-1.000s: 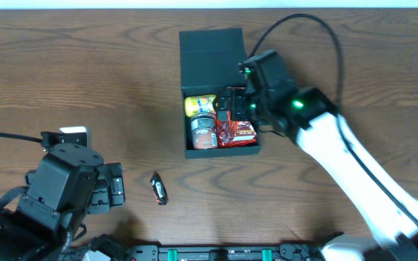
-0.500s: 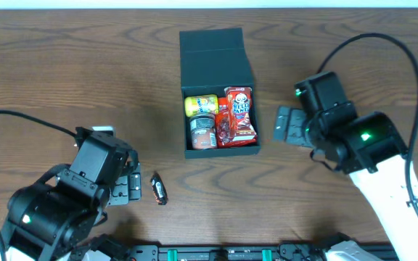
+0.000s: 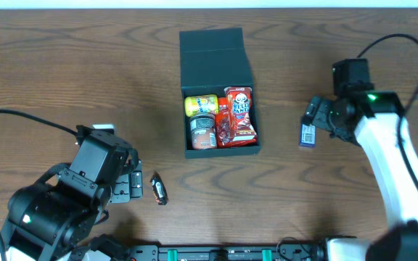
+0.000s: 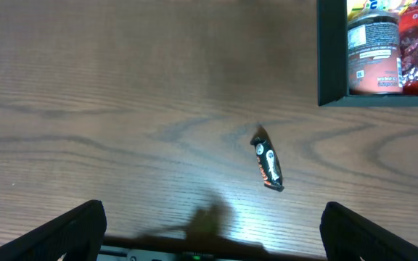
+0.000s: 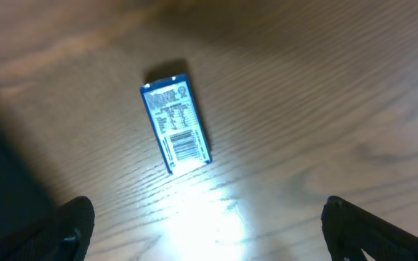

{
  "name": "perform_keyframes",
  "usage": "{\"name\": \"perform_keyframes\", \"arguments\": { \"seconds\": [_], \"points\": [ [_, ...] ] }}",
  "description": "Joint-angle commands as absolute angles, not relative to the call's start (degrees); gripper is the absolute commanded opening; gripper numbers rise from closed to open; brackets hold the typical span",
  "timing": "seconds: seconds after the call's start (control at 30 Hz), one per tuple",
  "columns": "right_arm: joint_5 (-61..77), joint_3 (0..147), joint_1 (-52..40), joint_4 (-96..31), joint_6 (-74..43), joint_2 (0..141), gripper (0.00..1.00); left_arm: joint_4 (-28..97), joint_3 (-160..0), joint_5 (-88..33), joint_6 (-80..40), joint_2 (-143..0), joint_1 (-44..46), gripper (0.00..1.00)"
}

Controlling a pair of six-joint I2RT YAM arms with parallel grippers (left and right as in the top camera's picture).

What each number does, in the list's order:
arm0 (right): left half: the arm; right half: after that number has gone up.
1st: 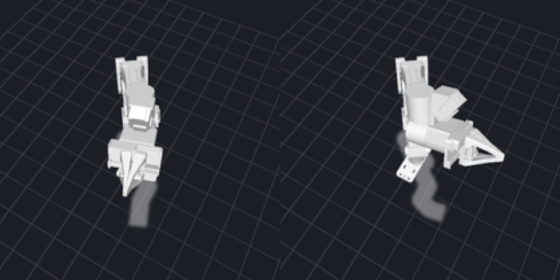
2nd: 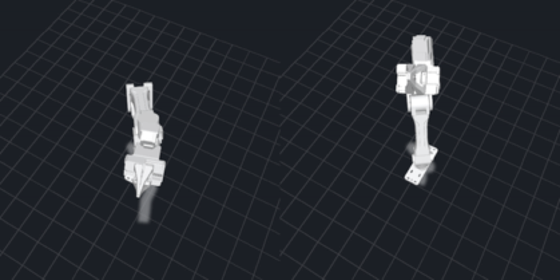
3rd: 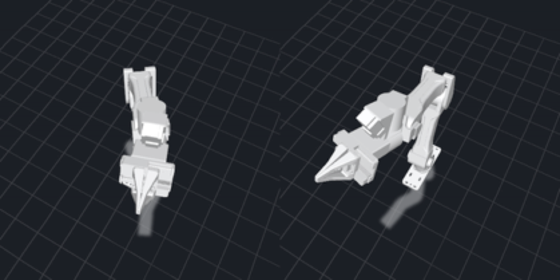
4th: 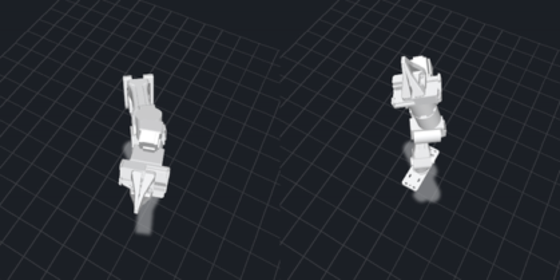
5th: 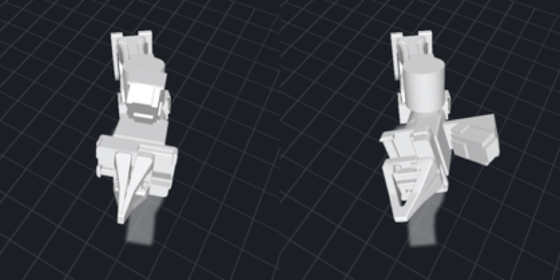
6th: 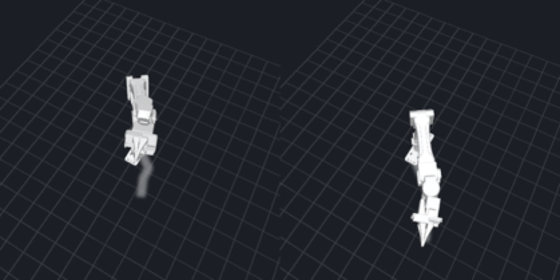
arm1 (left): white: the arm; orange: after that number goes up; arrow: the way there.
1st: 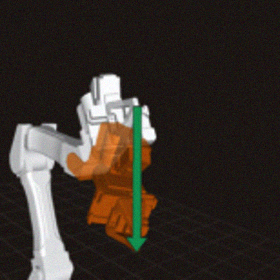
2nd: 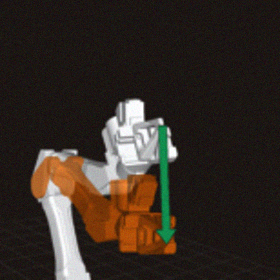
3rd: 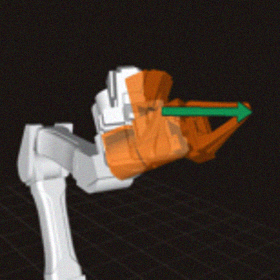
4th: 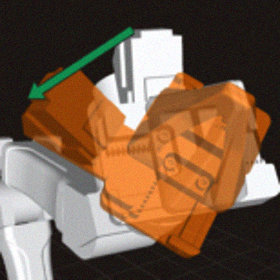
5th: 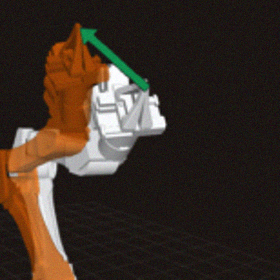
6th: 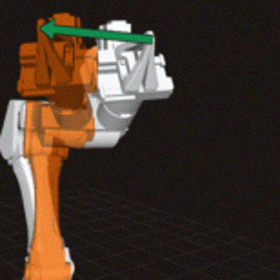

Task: Pack container
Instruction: 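Lower the right gripper onto the blue Eclipse mints tin and grasp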

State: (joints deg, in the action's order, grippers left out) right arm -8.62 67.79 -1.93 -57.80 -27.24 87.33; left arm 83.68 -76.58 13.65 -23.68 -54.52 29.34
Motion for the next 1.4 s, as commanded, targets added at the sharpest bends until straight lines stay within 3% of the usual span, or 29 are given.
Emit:
{"name": "perform_keyframes", "arguments": {
  "seconds": [0.0, 0.43, 1.13, 1.27, 1.37],
  "points": [
    [-5.4, 67.4, -1.6, -55.8, -26.1, 92.2, 0.99, 83.7, -76.6, 13.5, -22.7, -54.3, 29.3, 0.95],
    [-5.1, 67.4, -1.5, -49.1, -21.1, 107.1, 0.99, 83.8, -76.6, 13.5, -22.3, -54.3, 29.3, 0.95],
    [-2.6, 60.5, 1.8, -41.5, -15.6, 108.0, 0.99, 83.7, -76.6, 13.5, -22.3, -54.3, 29.3, 0.95],
    [-2.0, 60.5, 1.8, -41.5, -15.6, 108.0, 0.9, 83.7, -76.6, 13.4, -22.3, -54.3, 29.3, 0.95],
    [-1.4, 60.6, 1.8, -41.5, -15.6, 108.0, 0.89, 83.7, -76.6, 13.4, -22.3, -54.3, 29.3, 0.95]
  ]
}}
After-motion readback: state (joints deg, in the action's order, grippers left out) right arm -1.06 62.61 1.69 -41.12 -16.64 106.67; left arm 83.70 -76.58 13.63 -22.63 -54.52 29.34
